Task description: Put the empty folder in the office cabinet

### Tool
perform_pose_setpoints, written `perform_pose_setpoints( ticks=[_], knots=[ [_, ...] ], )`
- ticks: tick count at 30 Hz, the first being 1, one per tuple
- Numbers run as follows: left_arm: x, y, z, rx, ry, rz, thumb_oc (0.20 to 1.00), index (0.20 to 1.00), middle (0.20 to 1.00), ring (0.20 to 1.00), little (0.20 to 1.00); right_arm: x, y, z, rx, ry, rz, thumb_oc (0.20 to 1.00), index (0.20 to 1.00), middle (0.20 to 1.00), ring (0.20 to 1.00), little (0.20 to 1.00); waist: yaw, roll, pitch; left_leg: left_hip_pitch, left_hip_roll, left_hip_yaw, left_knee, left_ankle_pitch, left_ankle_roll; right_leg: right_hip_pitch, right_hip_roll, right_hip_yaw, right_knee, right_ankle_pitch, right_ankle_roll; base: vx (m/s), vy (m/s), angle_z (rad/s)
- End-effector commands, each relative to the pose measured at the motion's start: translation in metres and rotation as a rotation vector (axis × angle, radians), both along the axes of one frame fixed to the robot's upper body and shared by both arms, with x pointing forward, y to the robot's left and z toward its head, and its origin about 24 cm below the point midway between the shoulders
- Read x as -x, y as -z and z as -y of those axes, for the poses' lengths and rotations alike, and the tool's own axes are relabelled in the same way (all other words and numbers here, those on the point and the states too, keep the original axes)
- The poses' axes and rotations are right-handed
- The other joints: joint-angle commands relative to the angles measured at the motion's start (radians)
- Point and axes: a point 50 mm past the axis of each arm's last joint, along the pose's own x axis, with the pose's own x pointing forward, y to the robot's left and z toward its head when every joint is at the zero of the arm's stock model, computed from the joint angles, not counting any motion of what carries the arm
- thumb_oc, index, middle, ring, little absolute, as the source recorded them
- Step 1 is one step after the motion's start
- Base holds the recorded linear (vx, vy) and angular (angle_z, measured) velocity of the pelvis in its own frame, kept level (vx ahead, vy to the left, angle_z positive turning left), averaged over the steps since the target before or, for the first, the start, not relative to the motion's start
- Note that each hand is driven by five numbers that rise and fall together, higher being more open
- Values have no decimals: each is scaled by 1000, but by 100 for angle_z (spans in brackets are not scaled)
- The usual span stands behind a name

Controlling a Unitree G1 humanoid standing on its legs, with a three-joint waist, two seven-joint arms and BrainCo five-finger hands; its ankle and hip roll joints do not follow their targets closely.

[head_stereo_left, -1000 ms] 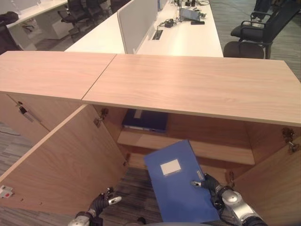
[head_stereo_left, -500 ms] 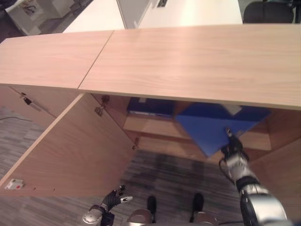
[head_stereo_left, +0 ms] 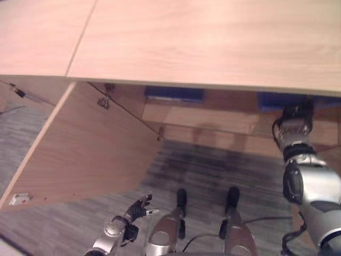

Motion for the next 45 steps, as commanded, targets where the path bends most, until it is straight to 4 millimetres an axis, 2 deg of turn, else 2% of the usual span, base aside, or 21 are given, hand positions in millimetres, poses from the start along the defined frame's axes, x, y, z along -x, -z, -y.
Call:
perform_pose_setpoints(
  ticks=[1, 2, 3, 5, 6, 9, 10, 16, 18, 21, 26, 27, 31, 36, 45],
  knots=[
    [-5, -7, -15, -79, 54, 32, 1000, 1000, 1000, 1000, 1000, -1, -45, 9, 39, 63, 121, 200, 200, 200, 200, 200, 38, -57, -17, -89, -21, -12, 184, -112, -7, -51, -66, 39, 314, -284, 86, 14, -59, 5],
    [-7, -8, -16, -82, 59, 38, 1000, 1000, 1000, 1000, 1000, 0, -53, 11, 47, 70, 133, 200, 200, 200, 200, 200, 40, -55, -13, -113, -21, -15, 212, -124, -10, -76, -67, 42, 346, -298, 85, 32, -84, 5],
    [-9, -10, -18, -90, 70, 46, 1000, 1000, 1000, 1000, 1000, 2, -70, 17, 53, 89, 165, 200, 200, 200, 200, 200, 45, -50, -11, -143, -20, -23, 248, -146, -14, -114, -70, 41, 398, -329, 86, 31, -79, 10],
    [-12, -15, -22, -97, 78, 64, 1000, 1000, 1000, 1000, 1000, 4, -90, 21, 89, 101, 195, 200, 200, 200, 200, 200, 49, -39, -5, -186, -20, -31, 284, -157, -16, -167, -74, 44, 458, -349, 86, 13, -46, 11],
    [-13, -15, -22, -95, 78, 66, 1000, 1000, 1000, 1000, 1000, 4, -92, 21, 91, 101, 196, 200, 200, 200, 200, 200, 49, -38, -6, -193, -21, -31, 289, -159, -16, -175, -76, 44, 465, -352, 86, 5, -34, 9],
    [-17, -22, -28, -87, 52, 94, 1000, 1000, 1000, 1000, 1000, 14, -135, 30, 185, 134, 255, 200, 200, 200, 200, 200, 60, -24, -6, -298, -26, -39, 371, -175, -23, -283, -93, 42, 566, -383, 83, -13, -39, 15],
    [-17, -22, -27, -84, 52, 96, 1000, 1000, 1000, 1000, 1000, 14, -137, 30, 187, 135, 257, 200, 200, 200, 200, 200, 60, -23, -9, -307, -27, -39, 376, -177, -23, -292, -95, 43, 573, -385, 83, -7, -38, 25],
    [-15, -21, -28, -121, 96, 85, 1000, 1000, 1000, 1000, 1000, 24, -181, 29, 221, 173, 338, 200, 200, 200, 200, 200, 66, -5, -21, -429, -23, -50, 456, -202, -24, -438, -111, 63, 701, -435, 77, 16, -19, 4],
    [-16, -22, -29, -120, 90, 90, 1000, 1000, 1000, 1000, 1000, 28, -187, 32, 225, 191, 349, 200, 200, 200, 200, 200, 66, -1, -27, -445, -29, -62, 479, -237, -25, -463, -110, 76, 747, -486, 76, 136, -41, -1],
    [-21, -28, -28, -101, 80, 120, 1000, 1000, 1000, 1000, 1000, 35, -199, 37, 240, 213, 366, 200, 200, 200, 200, 200, 66, 10, -15, -515, -35, -80, 542, -258, -29, -536, -131, 83, 839, -519, 73, 54, -41, 10],
    [-27, -34, -26, -95, 95, 148, 1000, 1000, 1000, 1000, 1000, 36, -193, 42, 244, 225, 335, 200, 200, 200, 200, 200, 66, 17, -14, -588, -45, -89, 584, -273, -28, -617, -142, 101, 906, -546, 66, 31, -26, 12],
    [-30, -37, -20, -90, 112, 171, 1000, 1000, 1000, 1000, 1000, 31, -180, 41, 200, 222, 306, 200, 200, 200, 200, 200, 59, 26, -12, -621, -48, -89, 595, -276, -26, -655, -144, 112, 924, -556, 61, 43, -6, 6],
    [-31, -38, -16, -81, 105, 187, 1000, 1000, 1000, 1000, 1000, 20, -165, 27, 136, 190, 306, 200, 200, 200, 200, 200, 53, 38, -11, -639, -51, -87, 585, -274, -22, -692, -137, 126, 941, -560, 57, 43, 1, 2],
    [-34, -41, -16, -71, 76, 209, 1000, 1000, 1000, 1000, 1000, 19, -170, 20, 95, 201, 355, 200, 200, 200, 200, 200, 50, 53, 1, -618, -69, -89, 529, -256, -26, -694, -134, 132, 933, -565, 51, 24, -14, -1],
    [-33, -39, -14, -82, 83, 207, 1000, 1000, 1000, 1000, 1000, 18, -181, 13, 88, 196, 372, 200, 200, 200, 200, 200, 48, 54, 15, -563, -78, -99, 447, -222, -32, -657, -132, 124, 895, -548, 65, 4, -4, 3]
  ],
)
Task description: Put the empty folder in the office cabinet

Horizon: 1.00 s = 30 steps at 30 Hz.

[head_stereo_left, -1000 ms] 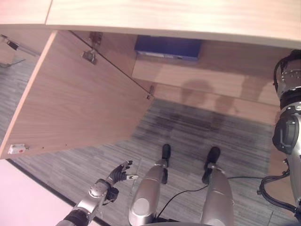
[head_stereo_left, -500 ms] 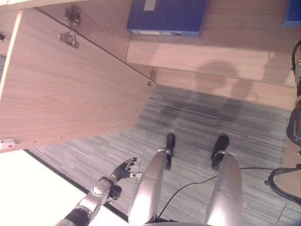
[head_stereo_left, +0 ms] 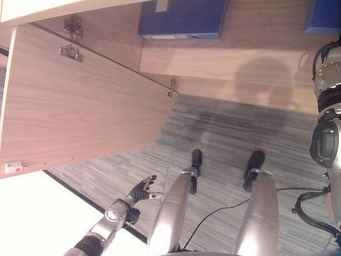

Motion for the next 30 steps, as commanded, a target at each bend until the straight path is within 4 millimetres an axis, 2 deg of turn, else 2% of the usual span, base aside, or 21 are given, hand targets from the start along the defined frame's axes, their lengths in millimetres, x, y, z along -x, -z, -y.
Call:
perform_pose_setpoints(
  ticks=[1, 2, 3, 4, 5, 6, 11, 12, 14, 17, 27, 28, 29, 30],
  knots=[
    [1, -1, -17, -60, -13, 1, 1000, 1000, 1000, 1000, 1000, 12, -31, 5, 58, 44, 97, 200, 200, 200, 200, 200, -7, -5, 4, 42, -2, -44, -18, -88, 13, 119, 29, 40, 44, -189, 138, 17, 3, 6],
    [1, 0, -18, -62, -18, -1, 1000, 1000, 1000, 1000, 1000, 12, -32, 5, 59, 47, 88, 200, 200, 200, 200, 200, -9, -7, 4, 52, -2, -45, -25, -86, 13, 129, 31, 37, 36, -189, 138, 18, 7, 4],
    [2, 0, -18, -65, -22, -3, 1000, 1000, 1000, 1000, 1000, 12, -32, 5, 58, 51, 79, 344, 344, 344, 344, 344, -11, -9, 5, 58, -3, -46, -29, -84, 12, 136, 33, 36, 31, -187, 138, 12, -6, 4],
    [2, 0, -19, -67, -24, -3, 1000, 1000, 1000, 1000, 1000, 13, -34, 5, 63, 52, 73, 529, 529, 529, 529, 529, -11, -12, 4, 63, -3, -46, -34, -82, 11, 143, 33, 34, 24, -185, 138, 6, -1, 3],
    [1, 0, -20, -72, -26, -3, 1000, 1000, 1000, 1000, 1000, 14, -38, 5, 74, 56, 69, 796, 796, 796, 796, 796, -13, -15, 4, 66, -1, -46, -38, -79, 10, 146, 32, 33, 20, -178, 141, 0, 0, 0],
    [2, 0, -22, -83, -26, -5, 1000, 1000, 1000, 1000, 1000, 15, -43, 5, 98, 60, 54, 1000, 1000, 1000, 1000, 1000, -15, -27, -1, 80, -2, -49, -55, -77, 9, 161, 36, 28, 4, -178, 139, 0, 0, 0],
    [2, 1, -26, -109, -25, -11, 1000, 1000, 1000, 1000, 1000, 18, -47, 12, 113, 67, -26, 1000, 1000, 1000, 1000, 1000, -18, -49, -6, 99, 3, -53, -80, -70, 4, 181, 42, 24, -22, -168, 139, -3, -3, 1],
    [2, 1, -29, -125, -27, -14, 1000, 1000, 1000, 1000, 1000, 17, -42, 14, 119, 70, -100, 1000, 1000, 1000, 1000, 1000, -20, -61, -7, 107, 5, -53, -88, -68, 4, 192, 44, 18, -34, -162, 137, 0, 0, 0],
    [1, 1, -31, -131, -31, -12, 1000, 1000, 1000, 1000, 1000, 17, -43, 14, 128, 70, -129, 1000, 1000, 1000, 1000, 1000, -20, -65, -6, 110, 6, -53, -92, -66, 4, 196, 44, 17, -39, -159, 137, -6, -6, -2],
    [4, 5, -35, -163, -54, -28, 1000, 1000, 1000, 1000, 1000, 14, -30, 15, 107, 71, -234, 1000, 1000, 1000, 1000, 1000, -25, -78, -5, 119, 9, -54, -106, -60, 4, 209, 51, 14, -61, -151, 135, -15, -8, -5],
    [9, 13, -31, -173, -92, -43, 1000, 1000, 1000, 1000, 1000, 6, -10, 7, 98, 71, -367, 1000, 1000, 1000, 1000, 1000, -26, -86, -3, 142, 7, -48, -135, -49, 6, 244, 57, 10, -107, -130, 135, -13, 3, 0],
    [8, 13, -29, -165, -98, -42, 1000, 1000, 1000, 1000, 1000, 4, -6, 6, 95, 68, -381, 1000, 1000, 1000, 1000, 1000, -23, -82, 6, 136, 9, -44, -140, -20, 9, 240, 57, 0, -118, -97, 130, -33, 18, -1],
    [7, 13, -28, -160, -98, -38, 1000, 1000, 1000, 1000, 1000, 3, -5, 5, 97, 66, -383, 1000, 1000, 1000, 1000, 1000, -25, -84, -1, 144, 9, -48, -143, -40, 7, 250, 60, 9, -119, -121, 135, -115, 28, -3],
    [8, 13, -28, -161, -98, -40, 1000, 1000, 1000, 1000, 1000, 3, -4, 5, 96, 66, -385, 1000, 1000, 1000, 1000, 1000, -23, -81, 7, 138, 10, -43, -143, -18, 9, 244, 58, -1, -123, -95, 130, 95, -19, -2]
  ],
)
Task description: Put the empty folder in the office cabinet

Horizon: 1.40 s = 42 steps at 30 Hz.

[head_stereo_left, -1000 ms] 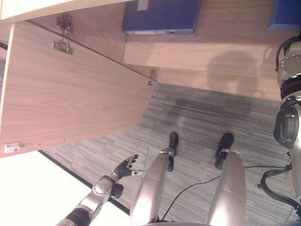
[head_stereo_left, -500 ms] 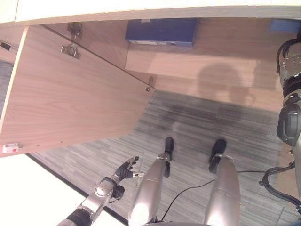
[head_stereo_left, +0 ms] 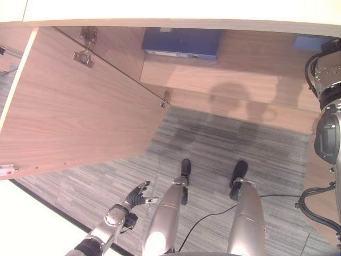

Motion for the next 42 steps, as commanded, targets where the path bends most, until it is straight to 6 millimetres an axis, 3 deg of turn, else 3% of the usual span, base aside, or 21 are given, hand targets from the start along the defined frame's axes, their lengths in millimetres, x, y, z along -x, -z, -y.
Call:
perform_pose_setpoints(
  ticks=[1, 2, 4, 7, 9, 10, 13, 16, 18, 27, 32, 36, 40, 41, 42],
  knots=[
    [-5, -3, -15, -57, -14, 15, 1000, 1000, 1000, 1000, 1000, 8, -33, 6, 91, 42, 61, 1000, 1000, 1000, 1000, 1000, 10, 4, 37, 46, 2, -32, -34, -93, -16, 111, 36, 49, 42, -203, 113, -111, 27, -6],
    [-6, -4, -12, -49, -17, 20, 1000, 1000, 1000, 1000, 1000, 6, -27, 4, 90, 34, 40, 1000, 1000, 1000, 1000, 1000, 12, 8, 47, 38, 4, -27, -41, -64, -13, 105, 34, 39, 30, -170, 108, 0, 0, 0],
    [-8, -5, -11, -44, -20, 27, 1000, 1000, 1000, 1000, 1000, 4, -22, 1, 87, 26, 26, 1000, 1000, 1000, 1000, 1000, 11, 7, 42, 49, 4, -31, -44, -84, -14, 113, 38, 49, 32, -195, 113, 43, -5, 0],
    [-9, -4, -6, -28, -28, 30, 1000, 1000, 1000, 1000, 1000, 0, -7, -2, 68, 12, -9, 1000, 1000, 1000, 1000, 1000, 10, 10, 55, 41, 6, -25, -43, -61, -12, 107, 36, 40, 29, -168, 109, -7, 4, -1],
    [-12, -5, -3, -19, -31, 41, 1000, 1000, 1000, 1000, 1000, -2, 5, -4, 59, 3, -42, 1000, 1000, 1000, 1000, 1000, 8, 11, 54, 49, 5, -27, -43, -83, -14, 113, 40, 50, 32, -193, 113, -4, -6, -2],
    [-11, -5, -3, -20, -31, 40, 1000, 1000, 1000, 1000, 1000, -2, 6, -4, 58, 3, -44, 1000, 1000, 1000, 1000, 1000, 9, 13, 61, 41, 6, -22, -42, -61, -12, 106, 38, 40, 29, -167, 109, -9, 0, -5],
    [-12, -5, -1, -7, -40, 46, 1000, 1000, 1000, 1000, 1000, -5, 23, -6, 51, -16, -82, 1000, 1000, 1000, 1000, 1000, 7, 17, 63, 49, 8, -26, -44, -76, -12, 110, 41, 49, 34, -186, 112, -44, 5, -5],
    [-11, -4, -1, -2, -46, 41, 1000, 1000, 1000, 1000, 1000, -6, 36, -8, 28, -27, -93, 1000, 1000, 1000, 1000, 1000, 9, 22, 72, 47, 11, -21, -48, -56, -9, 108, 42, 41, 26, -161, 108, -29, 3, 0],
    [-11, -4, 0, 7, -55, 42, 1000, 1000, 1000, 1000, 1000, -5, 53, -6, -9, -23, -112, 1000, 1000, 1000, 1000, 1000, 9, 24, 78, 52, 12, -23, -51, -55, -10, 114, 44, 40, 23, -161, 109, 0, 0, 0],
    [-14, -7, -1, 41, -84, 54, 1000, 1000, 1000, 1000, 1000, 4, 85, 7, -70, 19, -142, 1000, 1000, 1000, 1000, 1000, 13, 31, 85, 75, 15, -32, -72, -45, -12, 134, 46, 32, 10, -160, 114, 0, 0, 0],
    [-14, -7, -4, 42, -98, 51, 1000, 1000, 1000, 1000, 1000, 5, 84, 11, -40, 16, -139, 1000, 1000, 1000, 1000, 1000, 9, 29, 88, 80, 17, -34, -74, -42, -15, 136, 44, 29, 10, -159, 114, 0, 0, 0],
    [-12, -6, -7, 43, -109, 44, 1000, 1000, 1000, 1000, 1000, 4, 72, 12, 8, 11, -118, 1000, 1000, 1000, 1000, 1000, 10, 26, 89, 87, 19, -34, -82, -38, -18, 143, 45, 28, 2, -156, 113, 0, 0, 0],
    [-9, -6, -12, 53, -119, 35, 1000, 1000, 1000, 1000, 1000, 4, 33, 16, 149, 0, -52, 1000, 1000, 1000, 1000, 1000, 13, 23, 85, 93, 21, -36, -96, -29, -22, 148, 45, 27, -11, -148, 115, 0, 0, 0],
    [-9, -6, -12, 53, -119, 35, 1000, 1000, 1000, 1000, 1000, 4, 33, 16, 149, 0, -52, 1000, 1000, 1000, 1000, 1000, 13, 23, 85, 93, 21, -36, -96, -29, -22, 148, 45, 27, -11, -148, 115, 0, 0, 0],
    [-8, -6, -15, 51, -122, 31, 1000, 1000, 1000, 1000, 1000, 5, 16, 17, 212, 0, -32, 1000, 1000, 1000, 1000, 1000, 13, 22, 85, 94, 23, -36, -98, -26, -23, 147, 45, 26, -11, -146, 115, 0, 0, 0]
  ],
)
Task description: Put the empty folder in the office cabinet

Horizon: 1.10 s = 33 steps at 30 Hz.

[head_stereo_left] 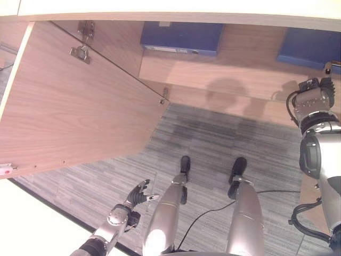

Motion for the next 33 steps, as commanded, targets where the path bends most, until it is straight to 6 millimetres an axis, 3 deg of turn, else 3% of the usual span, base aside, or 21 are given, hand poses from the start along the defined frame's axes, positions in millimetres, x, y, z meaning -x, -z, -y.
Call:
perform_pose_setpoints(
  ticks=[1, 7, 10, 14, 26, 31, 32, 33],
  knots=[
    [-6, -10, -22, -4, -49, 31, 1000, 1000, 1000, 1000, 1000, 5, -59, 9, 212, -8, 94, 1000, 1000, 1000, 1000, 1000, 8, 20, 35, 40, 16, -41, -11, -70, -25, 109, 24, 15, 54, -177, 105, 0, 0, 0],
    [0, -9, -25, 0, -14, 15, 1000, 1000, 1000, 1000, 1000, 22, -140, 11, 579, 11, 146, 1000, 1000, 1000, 1000, 1000, 18, 5, 21, 41, 20, -48, -17, -59, -29, 115, 23, 10, 44, -166, 104, 0, 0, 0],
    [0, -10, -25, 4, 6, 10, 1000, 1000, 1000, 1000, 1000, 30, -152, 17, 621, 33, 149, 1000, 1000, 1000, 1000, 1000, 25, 3, 13, 52, 21, -52, -24, -55, -31, 127, 23, 4, 38, -166, 105, 0, 0, 0],
    [-2, -11, -24, 10, 20, 11, 1000, 1000, 1000, 1000, 1000, 32, -153, 21, 626, 37, 144, 1000, 1000, 1000, 1000, 1000, 29, 0, 9, 65, 22, -58, -34, -52, -31, 146, 24, 2, 25, -163, 106, 1, -6, 4],
    [-2, -12, -29, 27, -12, 10, 1000, 1000, 1000, 1000, 1000, 27, -110, 35, 517, 1, 81, 1000, 1000, 1000, 1000, 1000, 34, 9, 8, 74, 19, -61, -39, -44, -29, 171, 20, -6, 3, -150, 112, -4, 1, 1],
    [-1, -10, -26, 58, -29, 10, 1000, 1000, 1000, 1000, 1000, 14, -37, 28, 405, -87, 92, 1000, 1000, 1000, 1000, 1000, 19, 2, 16, 118, 27, -60, -72, -30, -26, 230, 25, -19, -59, -122, 118, -19, 24, 2],
    [-3, -9, -27, 69, -49, 8, 1000, 1000, 1000, 1000, 1000, 12, 4, 20, 347, -123, 109, 1000, 1000, 1000, 1000, 1000, 9, -11, 15, 140, 31, -63, -89, -28, -25, 263, 34, -28, -92, -111, 121, 0, 0, 0],
    [-1, -8, -28, 64, -48, 4, 1000, 1000, 1000, 1000, 1000, 13, 8, 20, 343, -123, 106, 1000, 1000, 1000, 1000, 1000, 11, -14, 14, 144, 32, -64, -91, -27, -25, 269, 35, -29, -97, -110, 121, 0, 0, 0]
  ],
)
